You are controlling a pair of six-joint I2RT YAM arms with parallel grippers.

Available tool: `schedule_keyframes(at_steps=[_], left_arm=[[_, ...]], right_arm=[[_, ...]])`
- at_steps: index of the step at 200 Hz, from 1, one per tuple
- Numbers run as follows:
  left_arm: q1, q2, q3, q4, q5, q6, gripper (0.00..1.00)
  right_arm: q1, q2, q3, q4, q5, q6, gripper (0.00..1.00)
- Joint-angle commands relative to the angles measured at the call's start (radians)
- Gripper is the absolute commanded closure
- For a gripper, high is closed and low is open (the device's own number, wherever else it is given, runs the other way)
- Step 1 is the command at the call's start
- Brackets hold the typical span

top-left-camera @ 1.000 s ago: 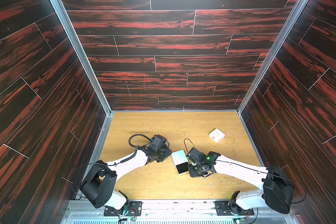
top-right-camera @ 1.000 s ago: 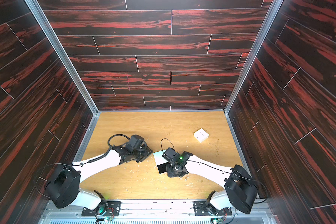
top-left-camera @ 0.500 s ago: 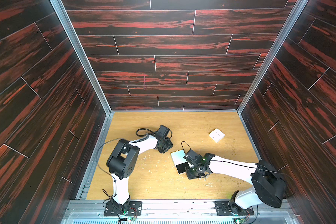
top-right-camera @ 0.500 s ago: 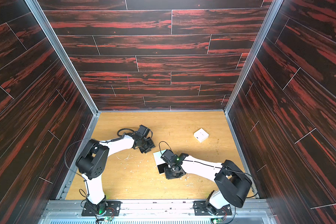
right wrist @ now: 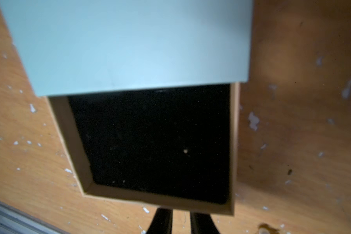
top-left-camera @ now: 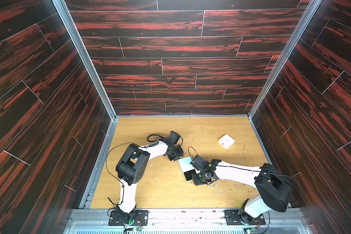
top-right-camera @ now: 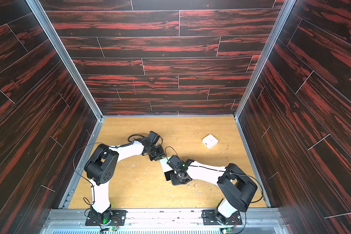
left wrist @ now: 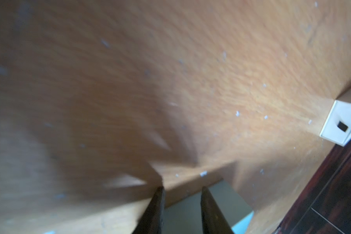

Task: Take out the earrings from the drawer-style jewelry box
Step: Close the drawer of the jewelry box.

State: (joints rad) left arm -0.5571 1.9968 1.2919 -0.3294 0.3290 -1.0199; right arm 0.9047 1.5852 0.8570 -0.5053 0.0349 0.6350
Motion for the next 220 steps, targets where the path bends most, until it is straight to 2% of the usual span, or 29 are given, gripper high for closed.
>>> schedule_keyframes(at_steps=[1,36,163,178,198,220], left_arm=[[-0.007,0.002,-0.017,-0.001,0.019,0.010,0.67],[-0.007,-0.003,-0.024,0.015,0.026,0.012,0.67],[-0.010,0.000,-0.005,0.042,0.042,0.004,0.67],[-0.008,-0.006,0.018,0.006,0.008,0.019,0.64],[-0.002,-0.040,0.047,-0.073,-0.077,0.037,0.49],[0.008,-0.108,0.052,-0.163,-0.189,0.028,0.40]], right_arm=[[-0.016,0.020,0.030,0.027,0.001,-0.004,0.82],[-0.051,0.045,0.059,0.067,-0.022,0.011,0.84],[-0.061,0.147,0.170,0.088,-0.040,0.032,0.86],[-0.064,0.151,0.176,0.087,-0.044,0.032,0.86],[-0.068,0.156,0.179,0.082,-0.050,0.030,0.86],[-0.072,0.143,0.180,0.072,-0.054,0.027,0.86]])
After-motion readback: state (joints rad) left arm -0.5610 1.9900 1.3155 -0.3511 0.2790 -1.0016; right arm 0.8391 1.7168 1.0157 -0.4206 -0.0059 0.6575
